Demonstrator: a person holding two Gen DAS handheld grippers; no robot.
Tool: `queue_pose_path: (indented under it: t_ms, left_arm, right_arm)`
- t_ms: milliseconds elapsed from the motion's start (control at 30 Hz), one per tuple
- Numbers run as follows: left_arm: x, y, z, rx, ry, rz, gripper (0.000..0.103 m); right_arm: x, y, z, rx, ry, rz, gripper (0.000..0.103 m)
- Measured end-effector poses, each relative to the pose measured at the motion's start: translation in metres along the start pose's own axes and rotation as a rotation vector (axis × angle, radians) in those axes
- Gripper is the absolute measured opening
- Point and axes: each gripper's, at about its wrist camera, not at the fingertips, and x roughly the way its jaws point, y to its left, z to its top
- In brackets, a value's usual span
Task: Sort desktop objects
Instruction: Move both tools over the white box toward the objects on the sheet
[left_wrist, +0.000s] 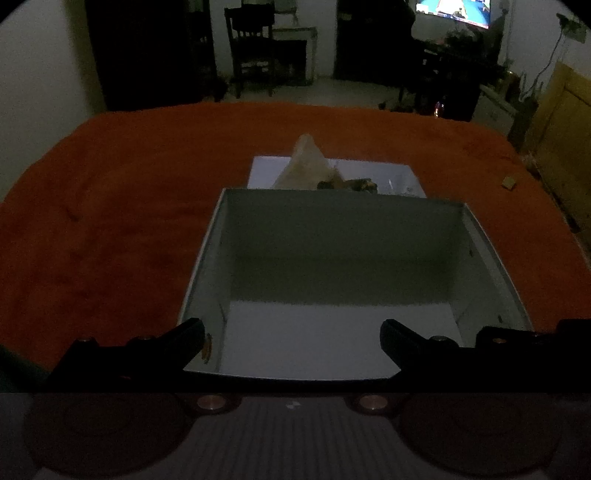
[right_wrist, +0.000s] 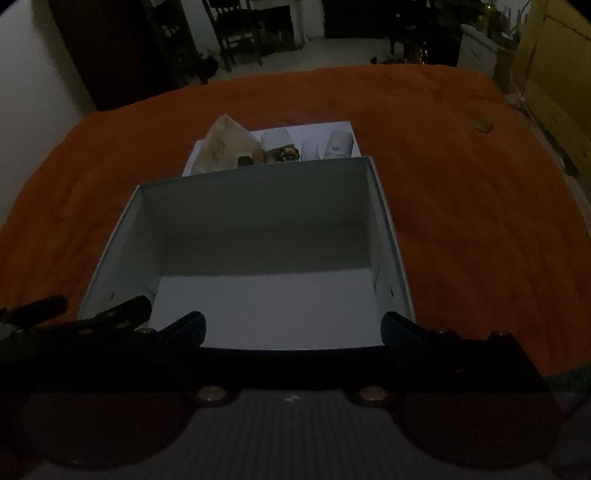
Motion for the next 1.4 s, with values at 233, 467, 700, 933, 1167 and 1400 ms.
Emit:
queue_pose_path:
  t_ms: [233, 467, 700, 933, 1167, 1400]
  left_arm:
    - [-0.002, -0.001, 0.0, -0.009, 0.003, 0.002, 0.103]
    - [-0.007, -0.008, 0.006, 0.032, -0.02, 0.067, 0.103]
    - [-0.018, -0.02, 0.023, 0.105, -0.062, 0.065, 0.103]
    - [-0.038, -0.028, 0.049, 0.209, -0.065, 0.023, 0.103]
    - [-0.035, -0.038, 0.081, 0.307, -0.106, 0.04, 0.103]
    - [-0.022, -0.05, 0.115, 0.403, -0.163, 0.082, 0.103]
  right_arm:
    - [0.002, 0.0, 0.0, -0.002, 0.014, 0.009, 0.103]
    - [-0.007, 0.006, 0.01, -0.063, -0.037, -0.093, 0.103]
    - [-0.015, 0.005, 0.027, -0.078, -0.059, -0.098, 0.103]
    - [-0.041, 0.002, 0.055, -0.112, -0.05, -0.079, 0.103]
    - [-0.05, -0.001, 0.1, -0.11, 0.046, -0.028, 0.103]
    - [-0.041, 0.011, 0.15, -0.139, 0.049, -0.03, 0.103]
